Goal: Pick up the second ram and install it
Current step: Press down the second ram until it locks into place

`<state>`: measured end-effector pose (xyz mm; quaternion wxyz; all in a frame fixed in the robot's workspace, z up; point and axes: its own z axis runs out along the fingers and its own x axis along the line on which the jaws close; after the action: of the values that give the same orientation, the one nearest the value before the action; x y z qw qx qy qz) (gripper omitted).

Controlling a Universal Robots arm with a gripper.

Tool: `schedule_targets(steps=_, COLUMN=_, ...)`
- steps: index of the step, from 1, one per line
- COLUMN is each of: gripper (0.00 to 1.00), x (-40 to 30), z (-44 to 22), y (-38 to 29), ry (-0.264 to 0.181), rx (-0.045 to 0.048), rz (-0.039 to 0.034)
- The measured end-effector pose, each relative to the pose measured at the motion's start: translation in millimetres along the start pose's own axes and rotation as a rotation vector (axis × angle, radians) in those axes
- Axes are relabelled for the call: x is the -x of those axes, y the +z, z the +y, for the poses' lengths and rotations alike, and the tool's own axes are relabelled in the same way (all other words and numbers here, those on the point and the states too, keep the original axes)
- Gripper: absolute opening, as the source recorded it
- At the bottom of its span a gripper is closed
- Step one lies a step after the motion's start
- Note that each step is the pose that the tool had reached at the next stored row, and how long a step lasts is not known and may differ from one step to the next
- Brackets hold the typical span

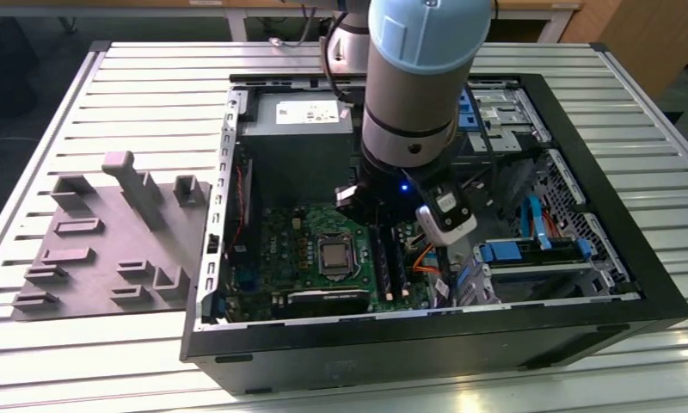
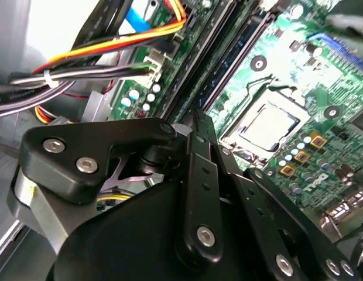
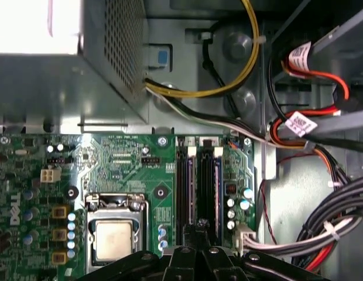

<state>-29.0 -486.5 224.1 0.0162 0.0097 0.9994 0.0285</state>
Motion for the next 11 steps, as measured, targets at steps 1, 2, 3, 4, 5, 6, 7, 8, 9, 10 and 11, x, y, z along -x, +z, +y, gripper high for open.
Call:
schedule_targets(steps=1, gripper=0.11, x=0.0, z=-1.4, y=-0.1, ry=0.000, rx=-0.0001, rz=0.0000)
schedule_targets(steps=2, gripper=0.11, x=0.1, z=-2.7, y=-0.1, ry=0.000, rx=0.0000, rz=0.0000)
schedule_targets(steps=3, gripper=0.11, x=0.1, z=-4.0, y=-0.2, ry=0.000, rx=0.0000, rz=0.0000)
schedule_targets(steps=4, gripper=0.11, x=0.1, z=-5.3, y=-0.3, ry=0.000, rx=0.0000, rz=0.0000)
schedule_targets(steps=5, gripper=0.11, x=0.2, z=-6.8, y=-0.4, ry=0.000, rx=0.0000, rz=0.0000)
schedule_targets(steps=6, gripper=0.11, x=0.2, z=-8.4, y=-0.5, ry=0.000, rx=0.0000, rz=0.0000)
schedule_targets(steps=7, gripper=0.11, x=0.2, z=-9.9, y=-0.5, ry=0.000, rx=0.0000, rz=0.0000)
schedule_targets(steps=8, gripper=0.11, x=0.2, z=-11.4, y=-0.6, ry=0.000, rx=-0.0001, rz=0.0000)
schedule_targets(steps=9, gripper=0.11, x=0.3, z=-12.9, y=-0.8, ry=0.000, rx=-0.0001, rz=0.0000)
schedule_targets(steps=10, gripper=0.11, x=0.3, z=-14.4, y=-0.8, ry=0.000, rx=-0.0001, rz=0.0000)
schedule_targets(steps=11, gripper=0.11, x=0.4, z=-16.2, y=-0.9, ry=0.000, rx=0.0000, rz=0.0000)
